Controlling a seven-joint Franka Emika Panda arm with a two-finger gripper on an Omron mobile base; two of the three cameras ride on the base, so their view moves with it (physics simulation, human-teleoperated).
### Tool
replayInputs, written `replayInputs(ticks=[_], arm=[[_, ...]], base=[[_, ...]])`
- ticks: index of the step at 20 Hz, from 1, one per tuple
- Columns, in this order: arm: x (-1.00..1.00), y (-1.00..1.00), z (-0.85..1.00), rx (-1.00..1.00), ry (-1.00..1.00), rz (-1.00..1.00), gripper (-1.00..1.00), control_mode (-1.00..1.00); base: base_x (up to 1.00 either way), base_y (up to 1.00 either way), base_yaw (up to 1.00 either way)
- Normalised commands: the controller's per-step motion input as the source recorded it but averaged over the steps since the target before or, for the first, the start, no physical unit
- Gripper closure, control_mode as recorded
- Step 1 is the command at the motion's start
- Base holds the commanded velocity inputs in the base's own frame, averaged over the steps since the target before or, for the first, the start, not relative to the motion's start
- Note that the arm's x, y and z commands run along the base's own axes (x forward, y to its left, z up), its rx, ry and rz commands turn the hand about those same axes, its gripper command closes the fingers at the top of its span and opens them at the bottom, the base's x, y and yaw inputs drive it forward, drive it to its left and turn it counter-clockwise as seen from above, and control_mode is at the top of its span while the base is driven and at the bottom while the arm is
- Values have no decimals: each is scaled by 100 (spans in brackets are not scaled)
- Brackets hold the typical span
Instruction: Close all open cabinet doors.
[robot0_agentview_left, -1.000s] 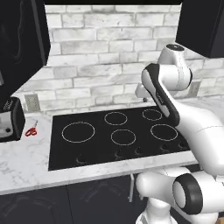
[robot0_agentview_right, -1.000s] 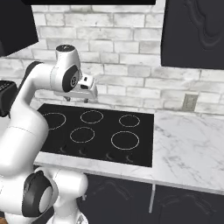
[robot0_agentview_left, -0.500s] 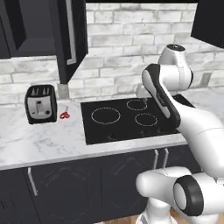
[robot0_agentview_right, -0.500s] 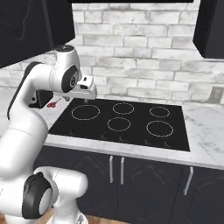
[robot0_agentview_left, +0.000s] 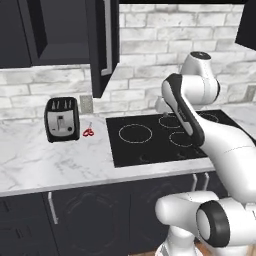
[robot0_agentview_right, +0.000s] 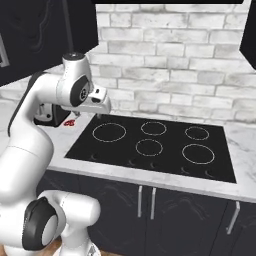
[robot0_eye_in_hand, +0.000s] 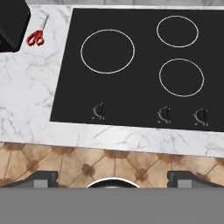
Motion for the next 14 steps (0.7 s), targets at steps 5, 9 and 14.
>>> replayInputs(ticks=[5,9,14], arm=[[0,0,0,0,0,0,-100,100],[0,0,0,0,0,0,-100,100],[0,0,0,0,0,0,-100,100]], base=[[44,6,19],[41,4,22],[36,1,22]])
